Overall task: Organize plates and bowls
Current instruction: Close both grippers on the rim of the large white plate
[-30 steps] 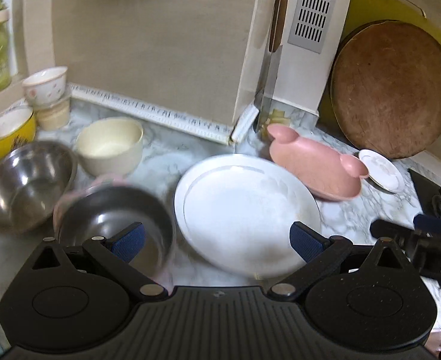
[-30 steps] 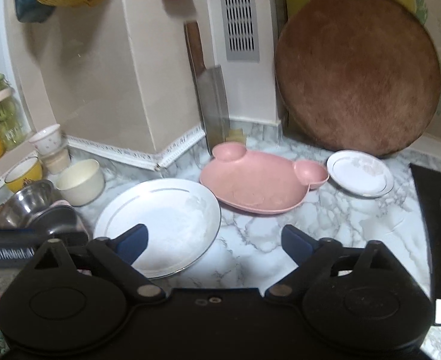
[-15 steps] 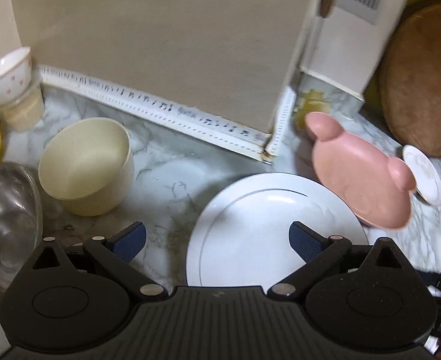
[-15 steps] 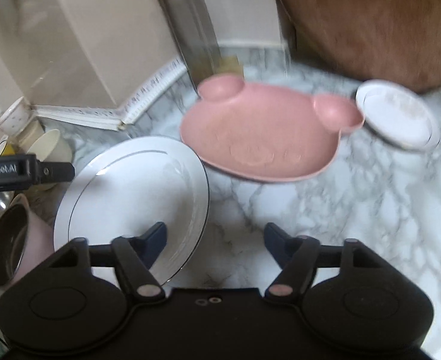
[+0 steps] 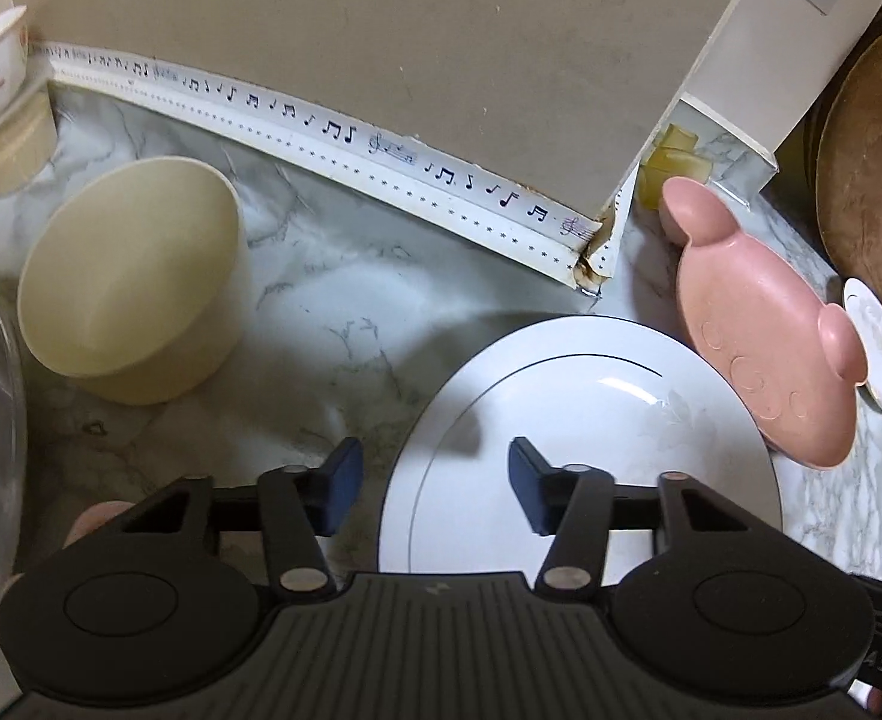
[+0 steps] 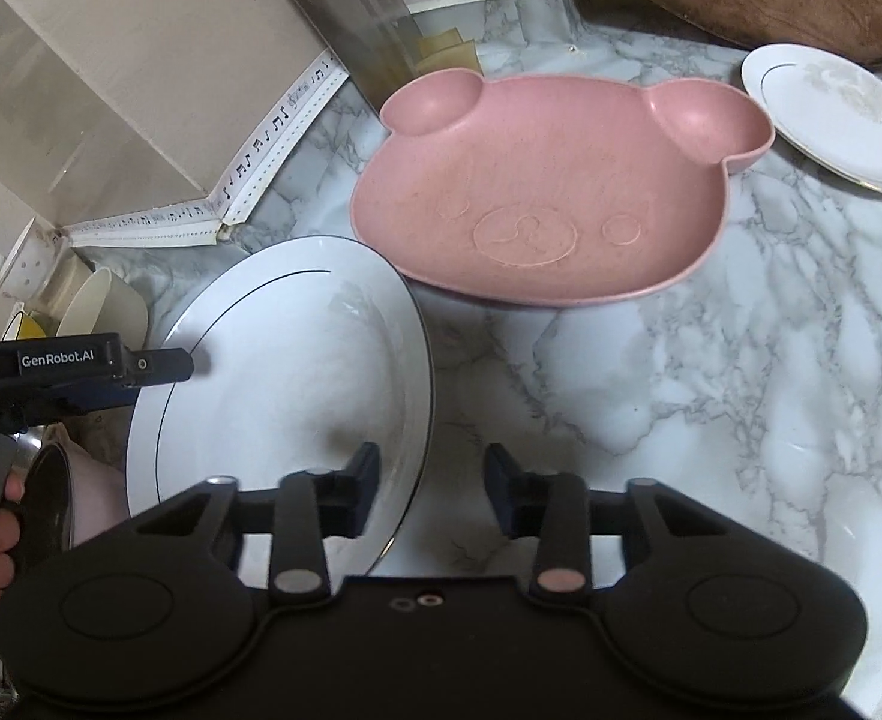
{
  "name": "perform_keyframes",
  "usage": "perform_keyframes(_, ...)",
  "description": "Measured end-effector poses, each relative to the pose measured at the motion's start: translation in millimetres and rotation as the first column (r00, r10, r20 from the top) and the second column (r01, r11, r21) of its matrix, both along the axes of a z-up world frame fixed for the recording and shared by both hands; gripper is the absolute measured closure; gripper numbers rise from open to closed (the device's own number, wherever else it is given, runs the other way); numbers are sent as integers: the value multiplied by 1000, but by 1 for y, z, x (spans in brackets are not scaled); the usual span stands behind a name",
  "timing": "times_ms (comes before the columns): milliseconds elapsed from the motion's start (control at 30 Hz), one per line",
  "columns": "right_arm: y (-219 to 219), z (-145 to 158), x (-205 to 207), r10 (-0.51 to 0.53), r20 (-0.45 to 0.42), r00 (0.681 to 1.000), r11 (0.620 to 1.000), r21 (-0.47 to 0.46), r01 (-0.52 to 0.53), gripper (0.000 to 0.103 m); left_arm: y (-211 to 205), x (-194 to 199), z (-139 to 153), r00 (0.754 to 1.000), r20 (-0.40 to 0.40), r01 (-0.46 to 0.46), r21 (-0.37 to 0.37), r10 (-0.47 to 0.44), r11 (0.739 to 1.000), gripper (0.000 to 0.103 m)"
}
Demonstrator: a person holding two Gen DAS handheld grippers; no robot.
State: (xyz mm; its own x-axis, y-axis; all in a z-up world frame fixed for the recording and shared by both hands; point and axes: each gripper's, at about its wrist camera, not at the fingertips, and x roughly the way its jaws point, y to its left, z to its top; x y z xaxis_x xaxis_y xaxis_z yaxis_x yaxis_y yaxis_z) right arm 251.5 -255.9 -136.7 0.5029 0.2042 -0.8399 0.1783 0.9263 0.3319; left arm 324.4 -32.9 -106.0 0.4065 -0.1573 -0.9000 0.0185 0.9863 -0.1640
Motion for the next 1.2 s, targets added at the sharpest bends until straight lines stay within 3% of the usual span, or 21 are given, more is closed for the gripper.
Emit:
perform_keyframes(400,2,-2,1,4,6,1000,999,34,-5,93,11,3,-8,997,-37,-66,-25,65,998,85)
perform_keyframes(767,-8,1,-9,-43,7,999,996,73,42,95,2,-9,-1,999,-20,-47,-21,47,999,86)
perform_keyframes(1200,-54,12,-50,-100,16,995,986,135,97,97,-44,-39,2,996,-34,84,-59,-86,995,86)
